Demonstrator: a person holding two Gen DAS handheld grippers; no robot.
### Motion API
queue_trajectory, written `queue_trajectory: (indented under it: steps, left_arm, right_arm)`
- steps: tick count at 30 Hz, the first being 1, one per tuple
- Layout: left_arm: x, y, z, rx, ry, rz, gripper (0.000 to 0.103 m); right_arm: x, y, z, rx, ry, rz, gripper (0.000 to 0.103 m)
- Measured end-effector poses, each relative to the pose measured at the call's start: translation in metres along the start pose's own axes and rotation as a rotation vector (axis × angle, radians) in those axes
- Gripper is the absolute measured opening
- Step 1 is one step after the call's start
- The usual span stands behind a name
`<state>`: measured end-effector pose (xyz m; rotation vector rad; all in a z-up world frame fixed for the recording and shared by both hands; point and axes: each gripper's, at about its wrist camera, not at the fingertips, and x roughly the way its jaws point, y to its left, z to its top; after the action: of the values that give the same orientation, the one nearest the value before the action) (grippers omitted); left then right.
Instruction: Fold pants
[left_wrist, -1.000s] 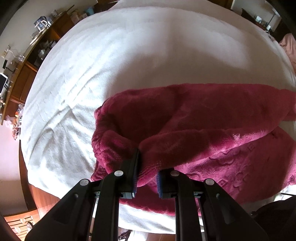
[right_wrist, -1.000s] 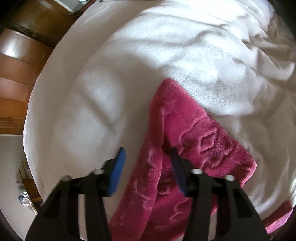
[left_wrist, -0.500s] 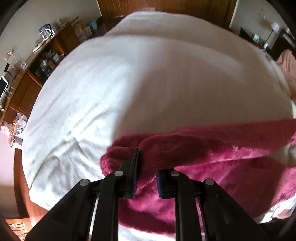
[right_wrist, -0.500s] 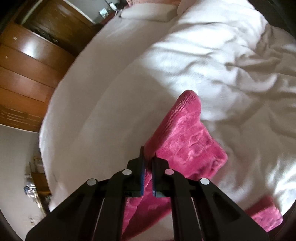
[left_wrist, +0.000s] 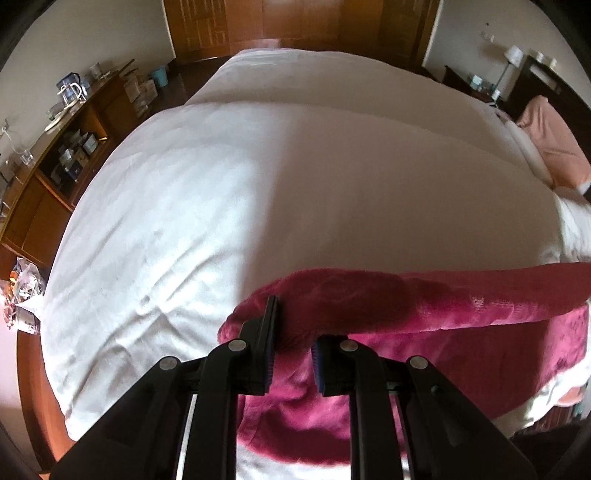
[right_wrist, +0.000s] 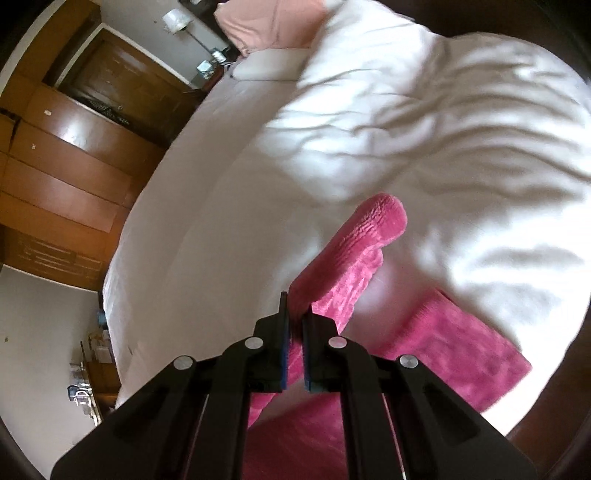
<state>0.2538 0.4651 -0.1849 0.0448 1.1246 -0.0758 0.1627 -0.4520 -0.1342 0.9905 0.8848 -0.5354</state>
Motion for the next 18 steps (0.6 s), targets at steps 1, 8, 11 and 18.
queue_trajectory:
  steps: [1,8,11,18]
  left_arm:
    - [-0.003,0.002,-0.009,0.005,0.006,0.000,0.016]
    - [-0.017,-0.003,-0.086,0.020,0.070,0.045,0.016]
    - [-0.013,-0.009,-0.117,0.007,0.115,0.063,0.016]
    - [0.011,-0.036,-0.170,0.095,0.205,0.163,0.016]
  right_arm:
    - [-0.003,-0.006,-0.005,0.004,0.001,-0.004,0.005]
    - [-0.008,-0.081,-0.051,0.054,0.049,-0.044,0.005]
    - [-0.006,-0.099,-0.063,0.050,0.065,-0.057,0.005]
    - [0.000,-0.133,-0.077,0.032,0.092,-0.044,0.005]
